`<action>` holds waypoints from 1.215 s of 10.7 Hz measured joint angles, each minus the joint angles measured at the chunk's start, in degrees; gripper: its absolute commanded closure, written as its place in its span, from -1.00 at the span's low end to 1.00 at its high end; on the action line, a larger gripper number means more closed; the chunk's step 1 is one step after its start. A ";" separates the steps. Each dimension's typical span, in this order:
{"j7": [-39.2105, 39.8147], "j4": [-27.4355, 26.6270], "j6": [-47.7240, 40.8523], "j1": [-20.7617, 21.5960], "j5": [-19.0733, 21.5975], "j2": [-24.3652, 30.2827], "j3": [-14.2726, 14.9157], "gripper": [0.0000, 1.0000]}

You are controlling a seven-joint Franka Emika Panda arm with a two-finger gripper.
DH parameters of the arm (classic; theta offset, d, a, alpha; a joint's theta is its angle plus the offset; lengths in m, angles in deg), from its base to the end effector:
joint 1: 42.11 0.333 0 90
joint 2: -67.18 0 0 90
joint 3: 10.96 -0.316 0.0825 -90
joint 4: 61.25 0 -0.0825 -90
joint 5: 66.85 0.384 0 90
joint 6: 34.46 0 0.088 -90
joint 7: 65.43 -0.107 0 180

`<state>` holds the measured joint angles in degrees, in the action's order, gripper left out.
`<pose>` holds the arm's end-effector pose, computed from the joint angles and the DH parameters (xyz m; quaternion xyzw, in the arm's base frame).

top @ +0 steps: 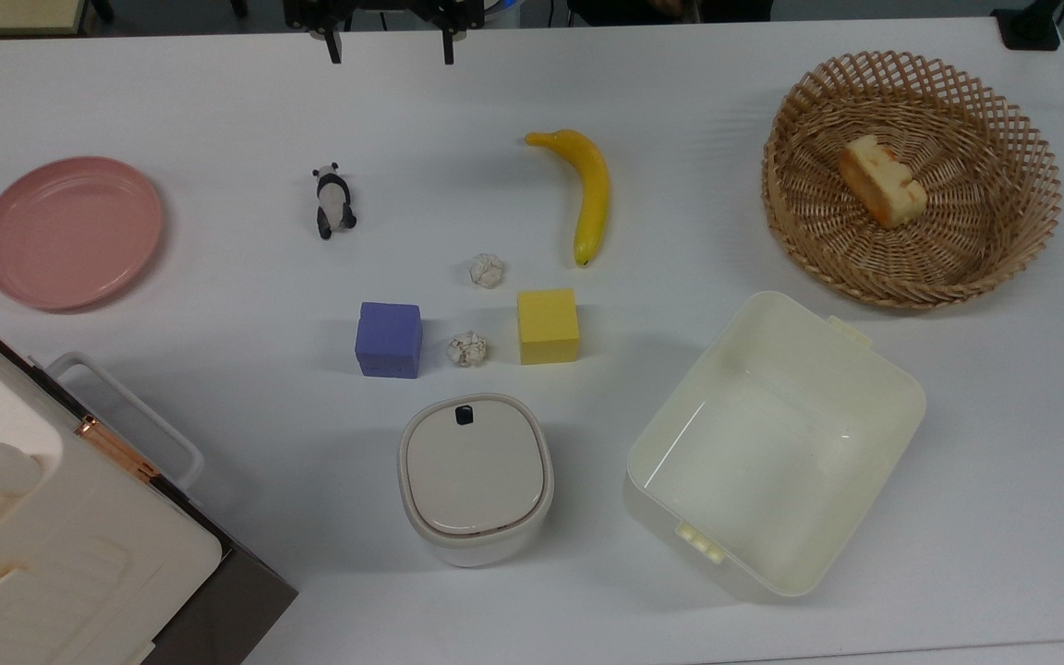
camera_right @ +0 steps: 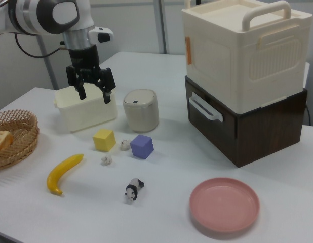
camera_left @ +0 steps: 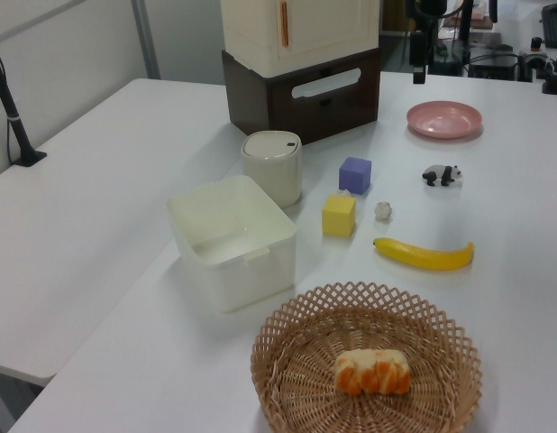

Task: Open the trash can

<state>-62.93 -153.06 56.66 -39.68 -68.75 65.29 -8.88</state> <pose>0.5645 0.0003 0.5929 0.9993 0.0256 -0.0228 0.0167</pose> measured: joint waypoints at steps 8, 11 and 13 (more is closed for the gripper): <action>-0.79 0.02 0.65 -0.11 0.98 0.01 0.19 1.00; -0.68 0.07 0.69 -0.01 1.08 -0.05 0.17 1.00; -0.68 0.35 3.69 0.09 1.24 -0.99 0.07 1.00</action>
<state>-63.61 -152.71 60.35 -39.59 -67.52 64.31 -8.82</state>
